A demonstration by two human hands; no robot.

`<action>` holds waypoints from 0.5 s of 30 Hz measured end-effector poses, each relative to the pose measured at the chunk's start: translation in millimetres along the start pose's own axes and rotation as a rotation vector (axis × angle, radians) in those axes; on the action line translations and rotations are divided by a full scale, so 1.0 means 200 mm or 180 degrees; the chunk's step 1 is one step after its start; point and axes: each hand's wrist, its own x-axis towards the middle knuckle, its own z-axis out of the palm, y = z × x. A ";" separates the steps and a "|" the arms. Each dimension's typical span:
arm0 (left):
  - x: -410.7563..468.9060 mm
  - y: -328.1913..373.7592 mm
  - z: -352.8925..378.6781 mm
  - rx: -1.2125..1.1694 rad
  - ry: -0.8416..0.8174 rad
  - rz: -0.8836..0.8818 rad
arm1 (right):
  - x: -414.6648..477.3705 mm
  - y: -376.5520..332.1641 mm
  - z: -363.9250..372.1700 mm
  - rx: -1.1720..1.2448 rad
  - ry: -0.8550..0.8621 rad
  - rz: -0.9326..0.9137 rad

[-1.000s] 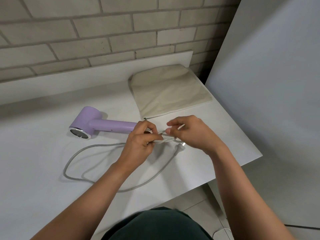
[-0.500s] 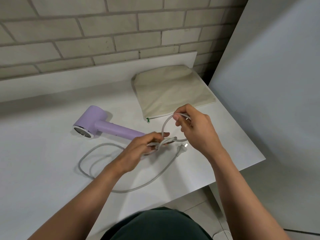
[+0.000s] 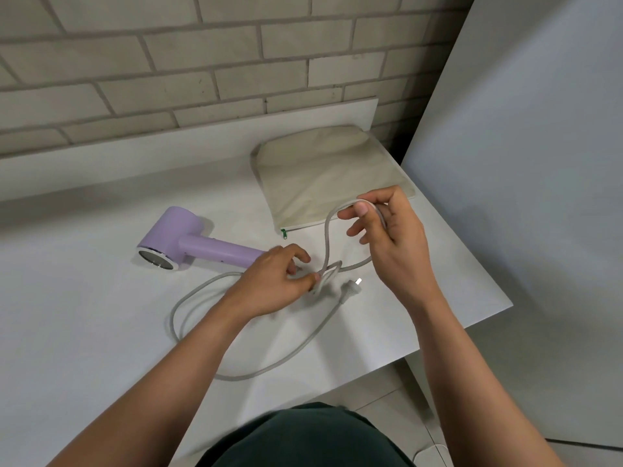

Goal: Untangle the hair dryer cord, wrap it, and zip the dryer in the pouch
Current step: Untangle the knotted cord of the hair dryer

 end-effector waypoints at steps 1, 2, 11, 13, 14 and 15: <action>0.00 0.02 -0.01 -0.0121 -0.0224 -0.0167 | 0.00 0.00 0.00 0.0068 -0.0014 -0.0010; -0.01 0.03 -0.02 -0.0264 -0.0404 -0.0276 | 0.00 0.00 0.00 0.0140 -0.0031 -0.0027; 0.02 0.01 -0.03 -0.1352 -0.0381 -0.0361 | 0.04 0.09 -0.03 0.0146 0.0266 0.0269; 0.01 0.00 -0.01 -0.1418 -0.0089 -0.0386 | 0.07 0.18 -0.08 -0.0599 0.0317 0.0576; 0.01 0.00 0.00 -0.1376 0.0040 -0.0388 | 0.08 0.22 -0.10 -0.1051 0.0234 0.0742; 0.00 0.00 0.02 -0.1295 0.0158 -0.0365 | 0.08 0.25 -0.12 -0.1565 0.0114 0.0874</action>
